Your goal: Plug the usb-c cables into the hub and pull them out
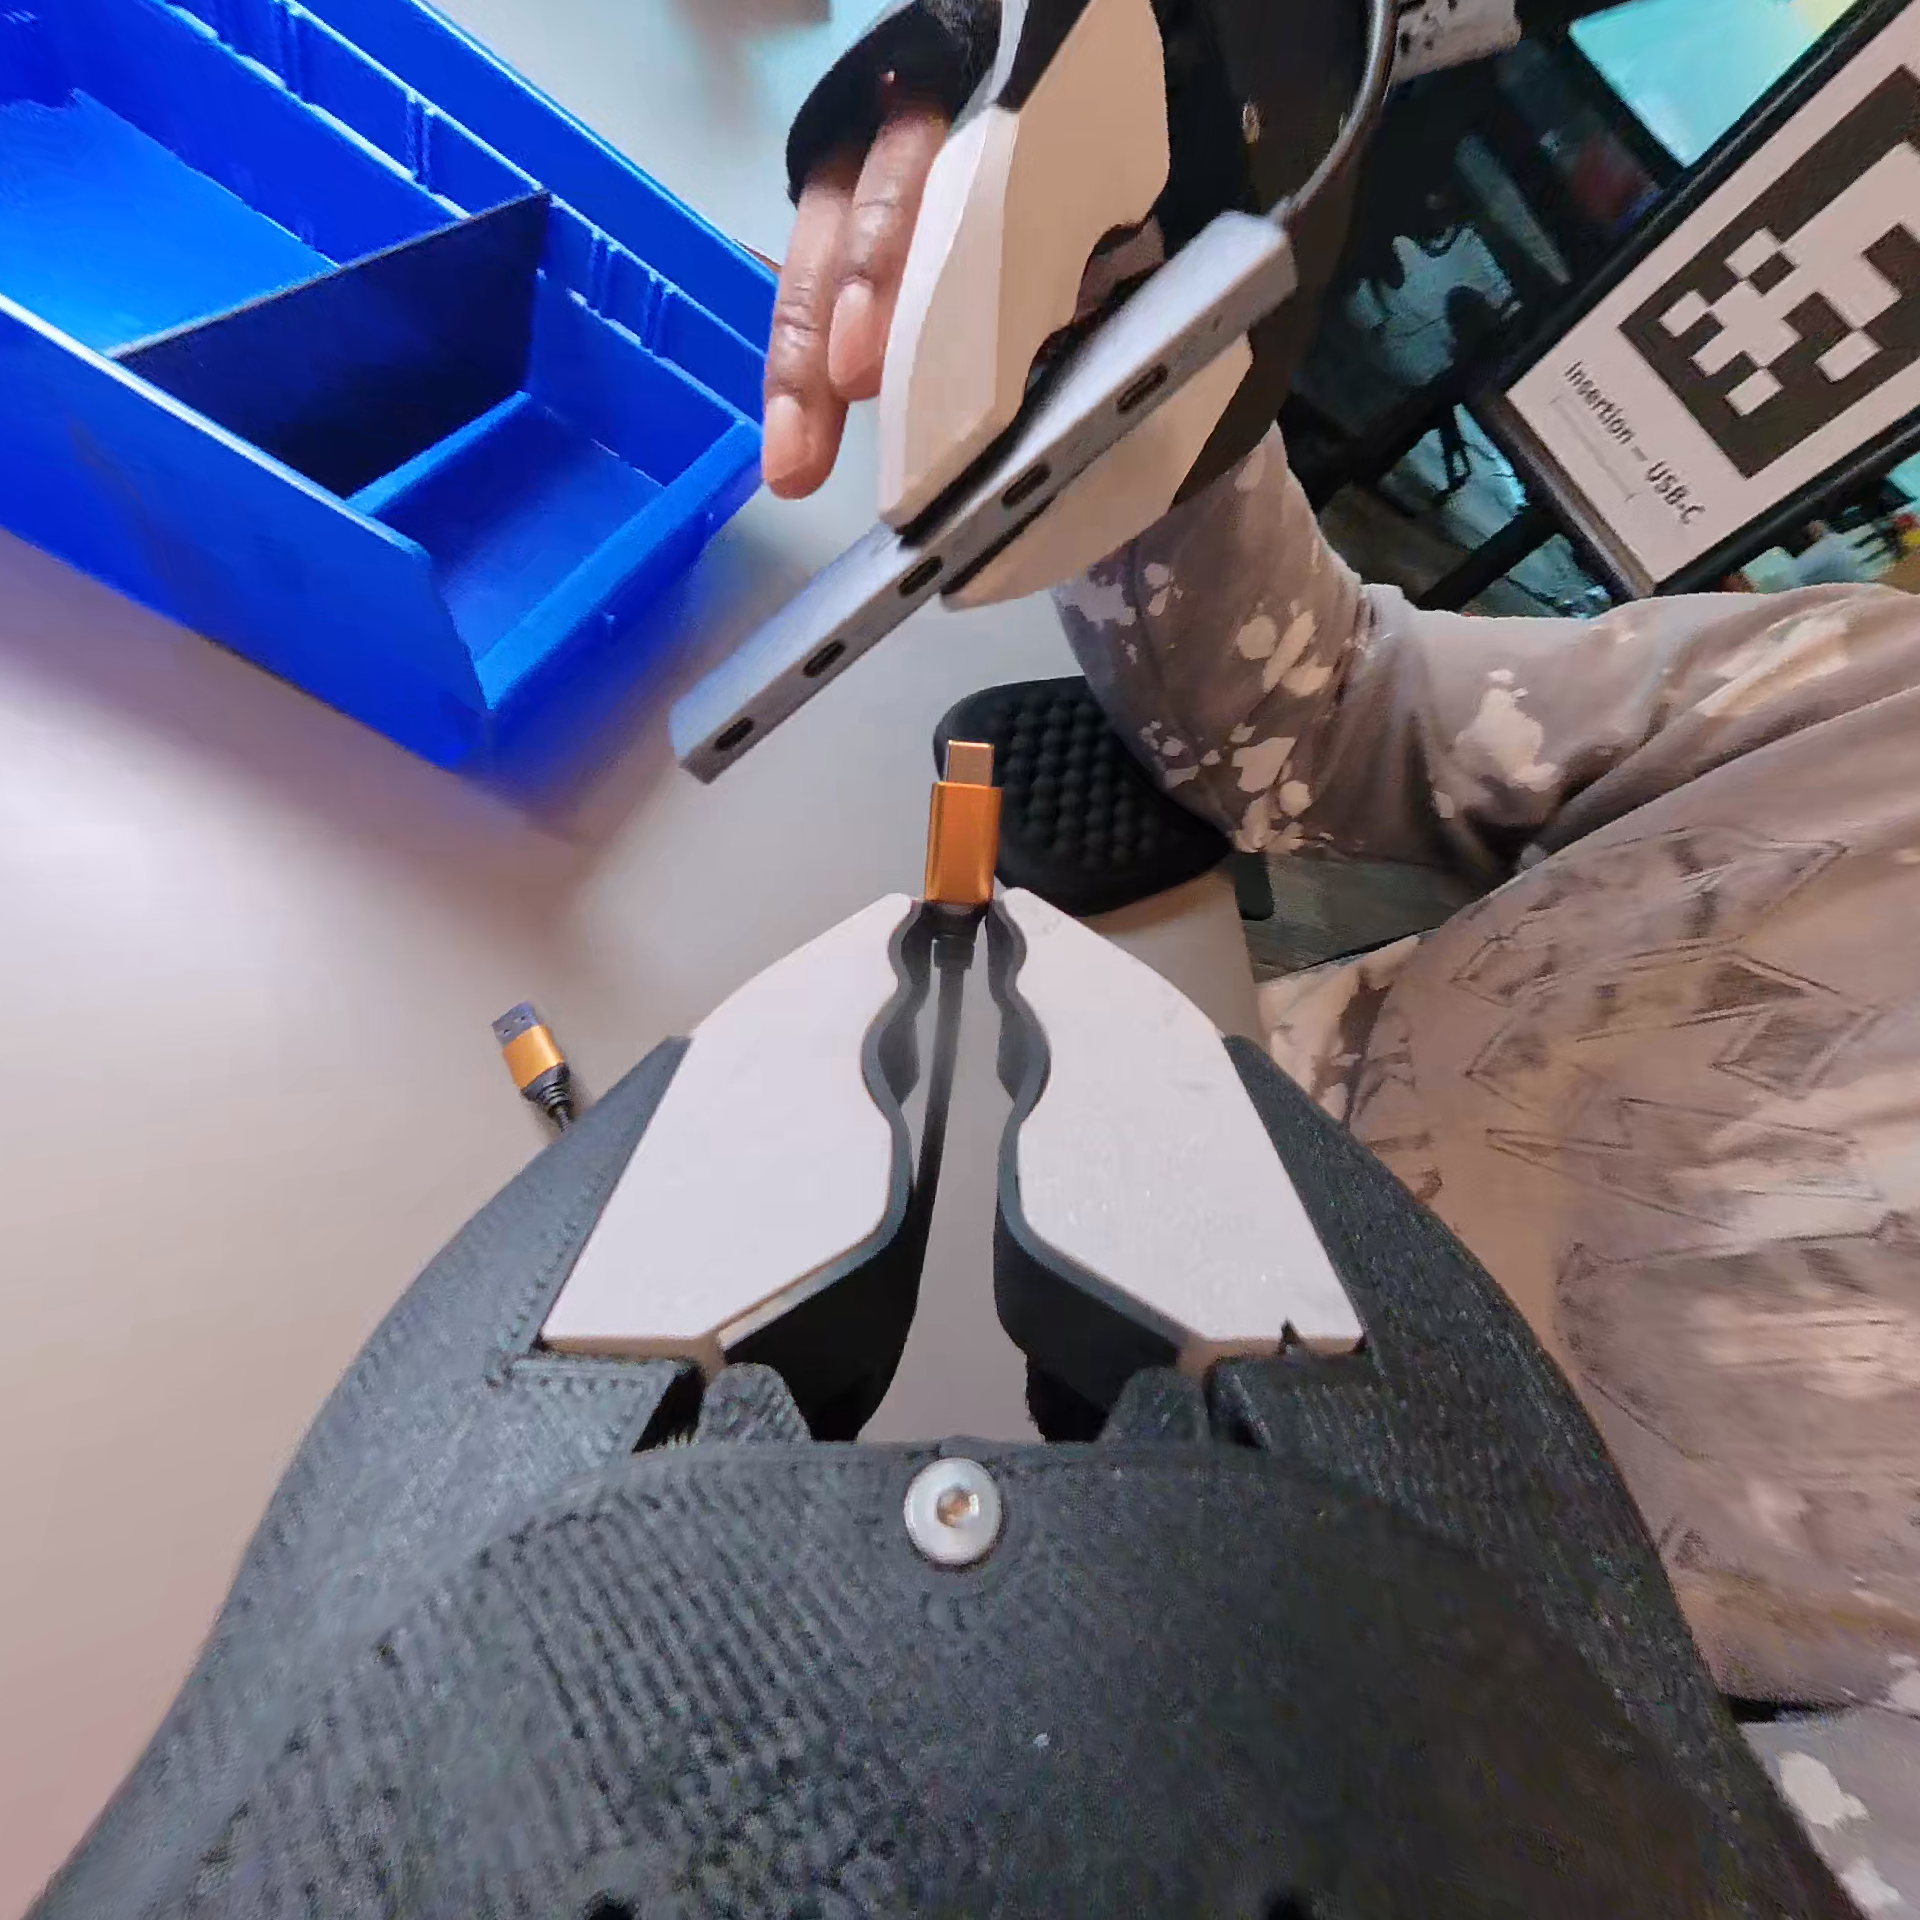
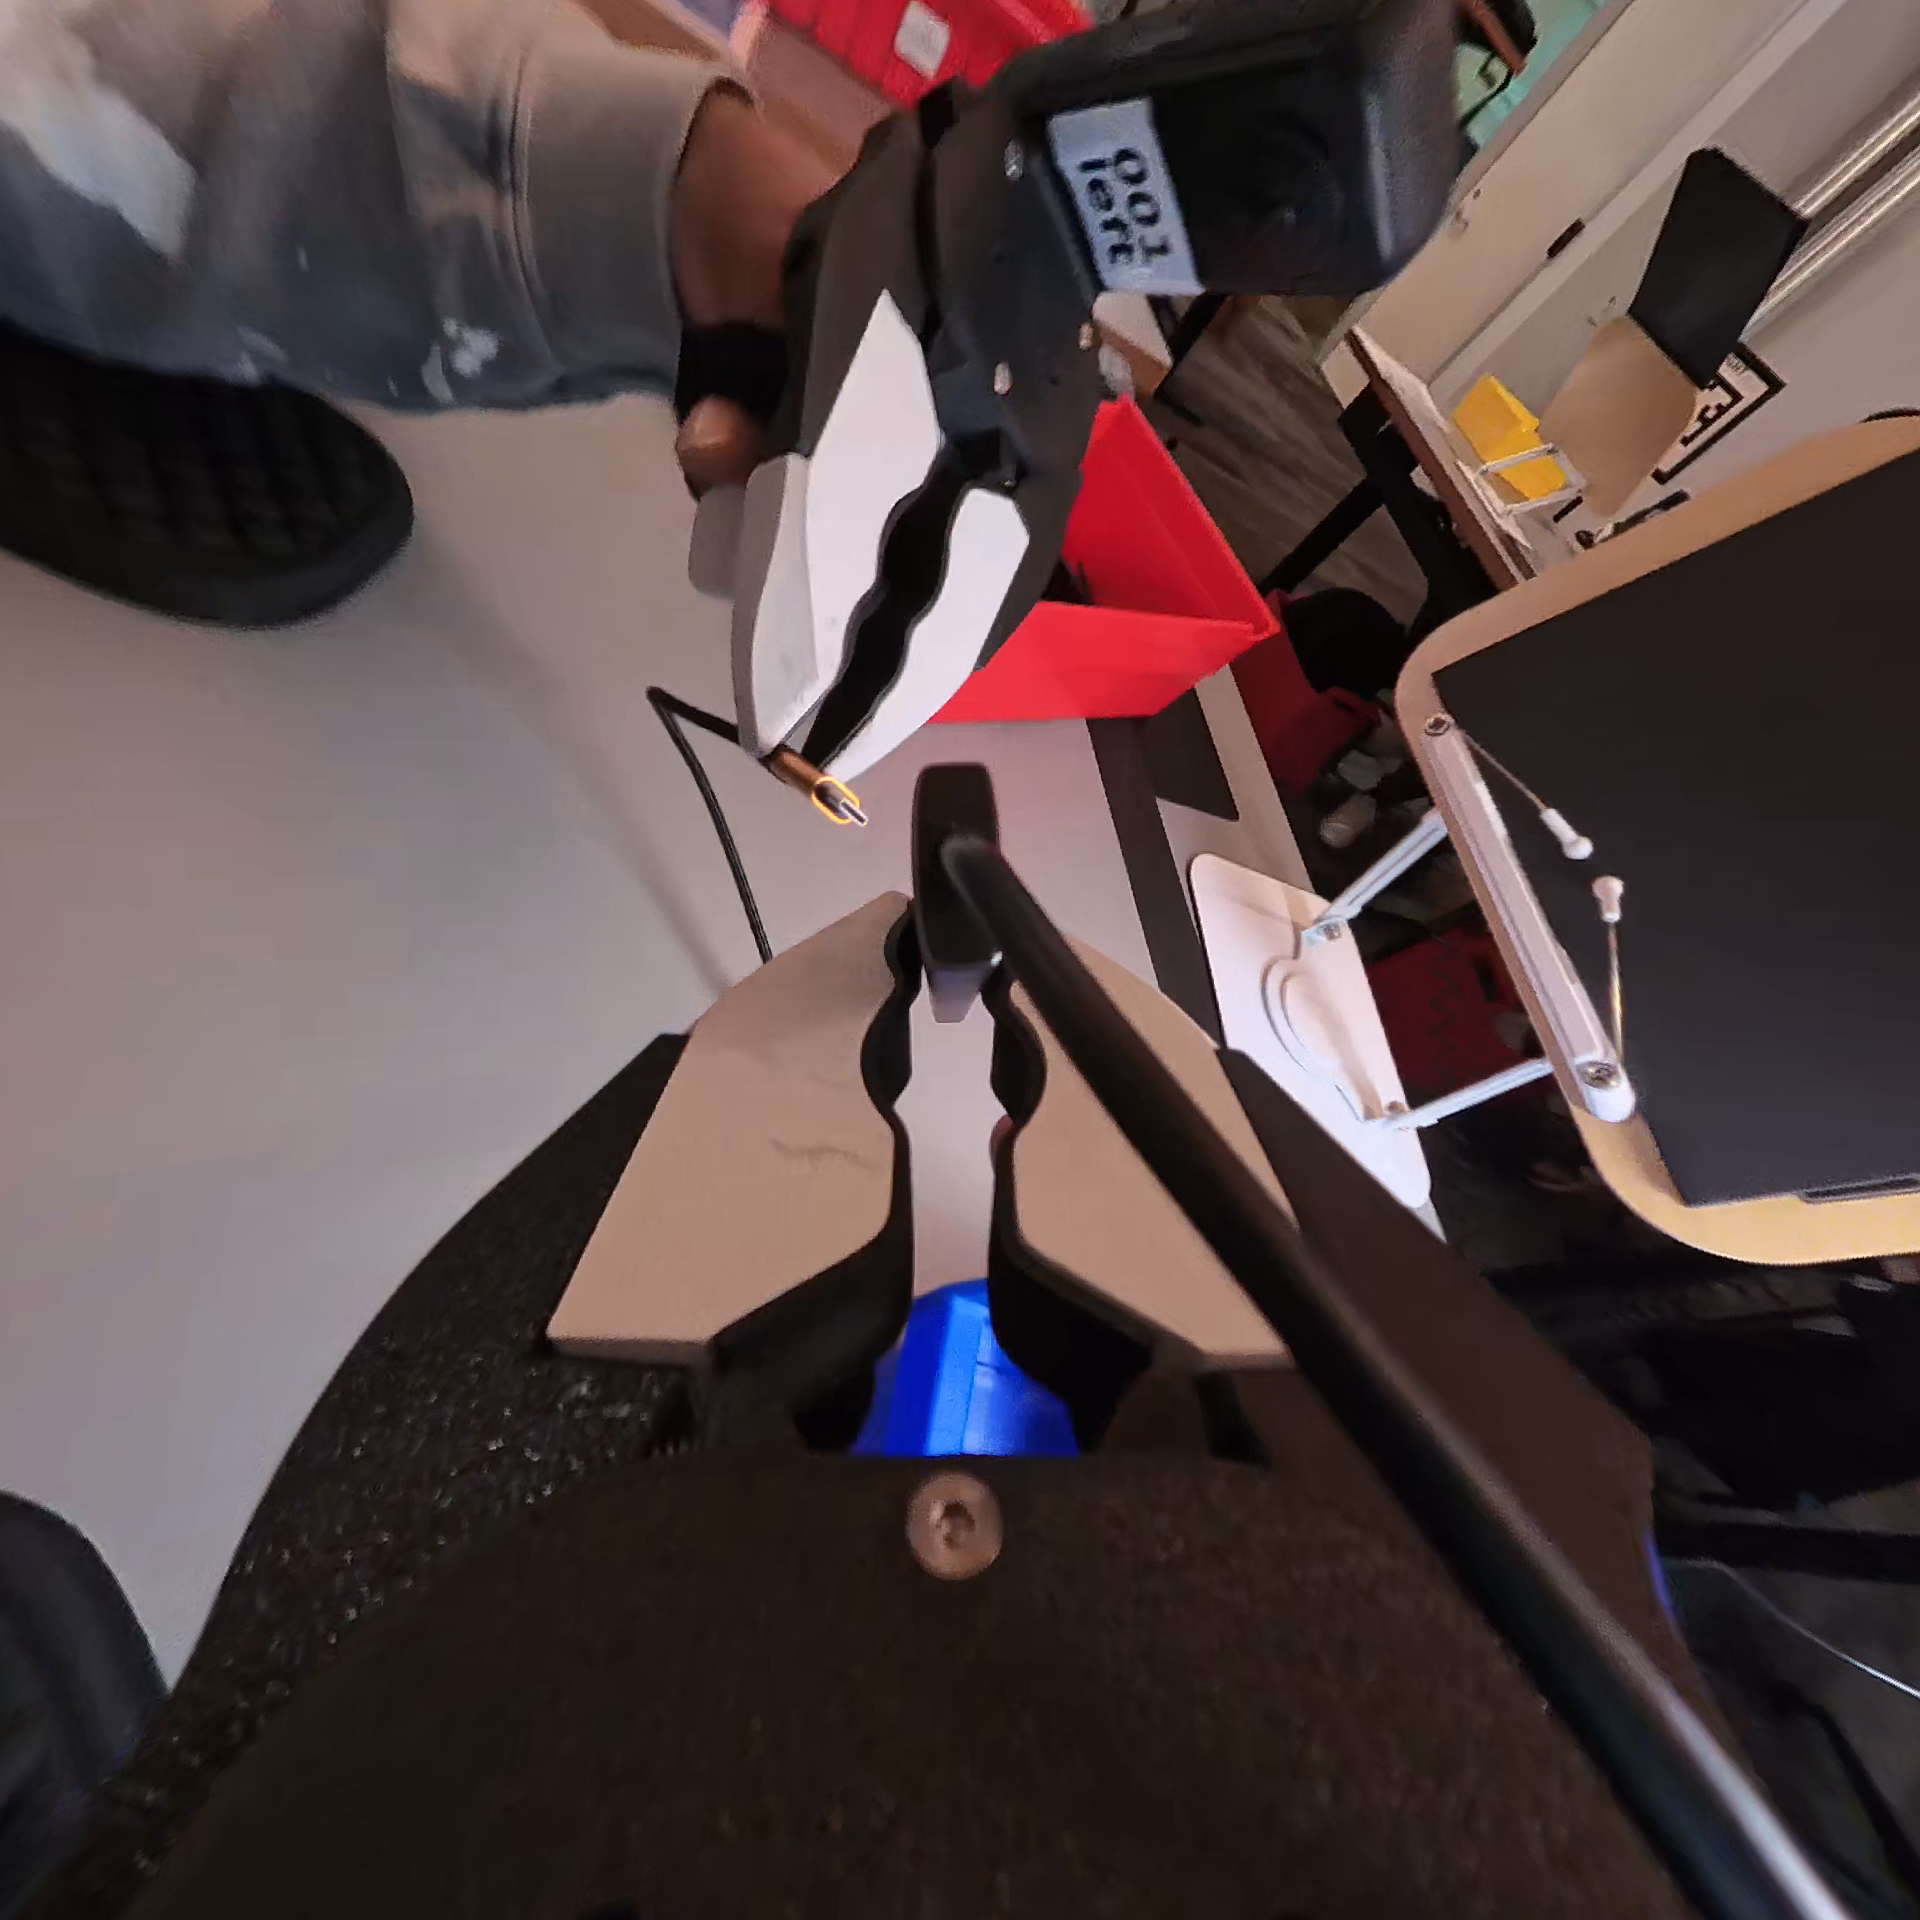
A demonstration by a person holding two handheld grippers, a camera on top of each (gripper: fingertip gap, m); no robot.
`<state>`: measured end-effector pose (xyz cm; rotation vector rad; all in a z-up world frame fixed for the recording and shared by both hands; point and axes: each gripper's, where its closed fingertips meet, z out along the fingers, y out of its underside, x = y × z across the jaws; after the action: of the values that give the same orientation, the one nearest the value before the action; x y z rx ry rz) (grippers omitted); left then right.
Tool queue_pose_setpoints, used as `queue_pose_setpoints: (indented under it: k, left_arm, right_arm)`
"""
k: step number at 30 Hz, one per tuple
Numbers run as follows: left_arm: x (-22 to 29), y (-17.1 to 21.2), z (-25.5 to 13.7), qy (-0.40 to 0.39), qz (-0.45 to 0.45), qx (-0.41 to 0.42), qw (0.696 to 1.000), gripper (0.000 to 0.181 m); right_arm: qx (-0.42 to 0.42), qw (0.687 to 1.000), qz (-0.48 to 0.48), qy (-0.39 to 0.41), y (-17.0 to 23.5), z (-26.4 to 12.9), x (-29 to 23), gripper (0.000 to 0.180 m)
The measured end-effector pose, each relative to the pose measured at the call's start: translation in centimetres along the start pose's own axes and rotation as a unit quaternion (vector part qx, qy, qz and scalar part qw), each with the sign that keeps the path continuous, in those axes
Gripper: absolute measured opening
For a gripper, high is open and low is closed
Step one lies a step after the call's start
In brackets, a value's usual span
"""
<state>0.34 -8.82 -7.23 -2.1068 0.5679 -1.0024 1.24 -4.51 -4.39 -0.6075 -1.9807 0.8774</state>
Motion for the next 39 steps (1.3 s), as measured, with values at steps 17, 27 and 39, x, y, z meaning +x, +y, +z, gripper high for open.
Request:
queue_pose_setpoints:
  k: [17, 27, 39]
  left_arm:
    - [-3.0, 5.9, 2.3, -0.039, -0.039, -0.135, 0.989, 0.011]
    - [-3.7, 7.3, 1.8, -0.069, -0.025, -0.179, 0.981, 0.011]
    - [-2.2, 5.2, 0.7, -0.047, 0.033, -0.121, 0.991, 0.010]
  right_arm:
    - [-0.121, 0.960, -0.251, 0.035, 4.2, 4.8, -5.6, 0.010]
    - [-0.143, 0.931, -0.333, 0.047, 4.4, 6.1, -6.7, 0.010]
    - [-0.053, 0.937, -0.330, 0.102, 2.3, 5.3, -6.5, 0.010]
